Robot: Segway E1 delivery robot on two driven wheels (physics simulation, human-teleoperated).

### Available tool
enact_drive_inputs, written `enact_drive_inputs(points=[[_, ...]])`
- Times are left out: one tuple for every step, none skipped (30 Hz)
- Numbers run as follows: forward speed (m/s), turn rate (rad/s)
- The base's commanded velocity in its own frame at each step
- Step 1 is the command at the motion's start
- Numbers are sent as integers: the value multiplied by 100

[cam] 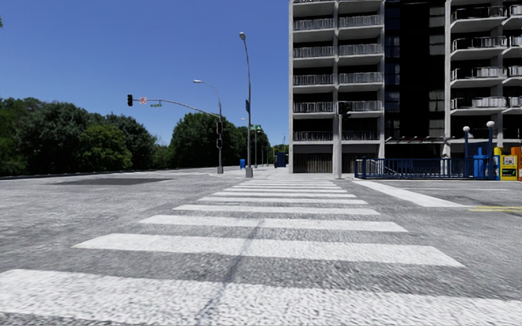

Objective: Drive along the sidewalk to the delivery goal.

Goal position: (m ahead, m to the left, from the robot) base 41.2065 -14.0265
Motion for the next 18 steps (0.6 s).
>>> enact_drive_inputs(points=[[148,-21],[148,-22],[148,-22],[148,-22],[148,-22],[148,-22],[148,-22],[148,-22],[148,-22],[148,-22],[148,-22],[148,-22],[148,-22],[148,-22],[148,-22],[148,-22],[148,-22],[148,-22]])
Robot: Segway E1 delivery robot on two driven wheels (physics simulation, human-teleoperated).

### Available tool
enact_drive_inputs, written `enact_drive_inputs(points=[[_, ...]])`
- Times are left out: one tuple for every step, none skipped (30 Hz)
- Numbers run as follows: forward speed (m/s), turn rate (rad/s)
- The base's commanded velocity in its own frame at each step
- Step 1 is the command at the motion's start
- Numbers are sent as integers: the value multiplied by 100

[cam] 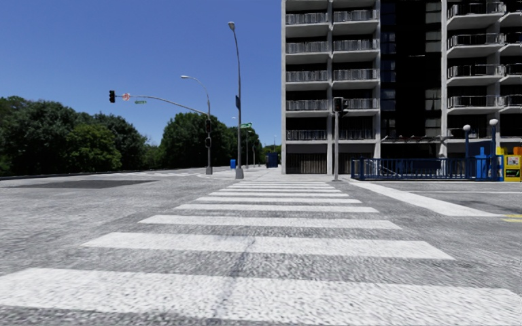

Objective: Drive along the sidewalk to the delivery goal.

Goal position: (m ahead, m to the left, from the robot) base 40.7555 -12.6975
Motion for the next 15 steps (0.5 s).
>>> enact_drive_inputs(points=[[148,-23],[148,-23],[148,-23],[148,-23],[148,-23],[148,-23],[148,-23],[148,-23],[148,-23],[148,-18],[148,-7],[148,-2],[148,-2],[148,0],[148,0]])
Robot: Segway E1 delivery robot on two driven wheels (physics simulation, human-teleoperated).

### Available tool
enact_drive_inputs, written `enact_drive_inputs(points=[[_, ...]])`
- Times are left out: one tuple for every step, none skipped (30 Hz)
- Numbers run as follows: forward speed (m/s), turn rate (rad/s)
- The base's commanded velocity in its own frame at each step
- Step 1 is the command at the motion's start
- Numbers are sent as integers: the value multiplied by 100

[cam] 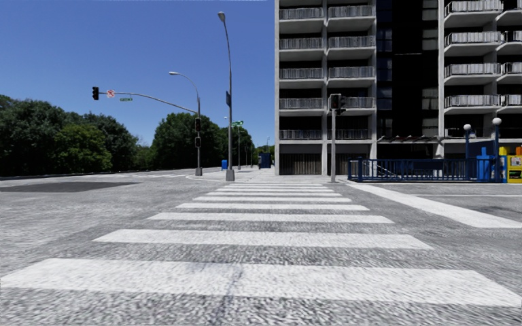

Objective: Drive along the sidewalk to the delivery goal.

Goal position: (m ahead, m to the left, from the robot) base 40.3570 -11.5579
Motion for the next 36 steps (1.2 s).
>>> enact_drive_inputs(points=[[148,0],[148,0],[148,0],[148,0],[148,0],[148,0],[148,0],[148,0],[148,0],[148,0],[148,0],[148,0],[148,0],[148,0],[148,0],[148,0],[148,0],[148,0],[148,0],[148,0],[148,0],[148,0],[148,0],[148,0],[148,0],[148,0],[148,0],[148,0],[148,0],[148,0],[148,0],[148,0],[148,0],[148,0],[148,0],[148,0]])
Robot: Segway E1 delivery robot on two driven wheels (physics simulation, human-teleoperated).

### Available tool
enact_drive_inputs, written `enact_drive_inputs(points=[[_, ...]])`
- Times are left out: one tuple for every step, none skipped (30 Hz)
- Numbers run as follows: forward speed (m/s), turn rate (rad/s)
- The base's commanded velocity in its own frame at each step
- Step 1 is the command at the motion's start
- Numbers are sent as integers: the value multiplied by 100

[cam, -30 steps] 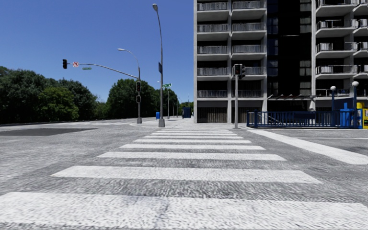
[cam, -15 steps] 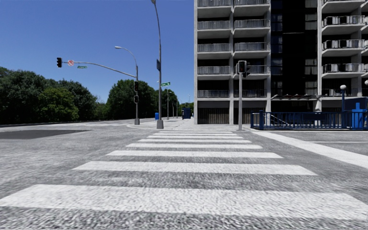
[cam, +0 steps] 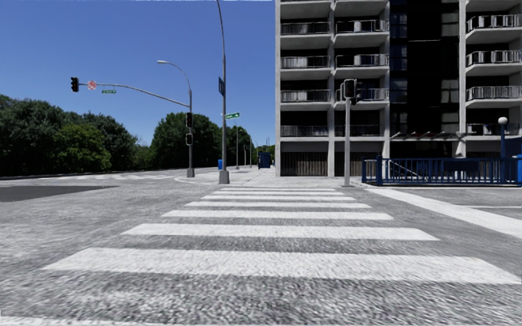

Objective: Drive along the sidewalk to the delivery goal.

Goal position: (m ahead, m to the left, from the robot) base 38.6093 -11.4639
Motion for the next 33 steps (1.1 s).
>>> enact_drive_inputs(points=[[148,0],[148,0],[148,0],[148,0],[148,0],[148,0],[148,0],[148,0],[148,0],[148,0],[148,0],[148,0],[148,0],[149,0],[149,0],[150,-16],[151,-41],[151,-51],[152,-53],[152,-14],[152,-14],[152,-3],[153,0],[153,0],[153,0],[153,0],[153,0],[153,0],[153,0],[153,0],[153,0],[153,0],[153,0]])
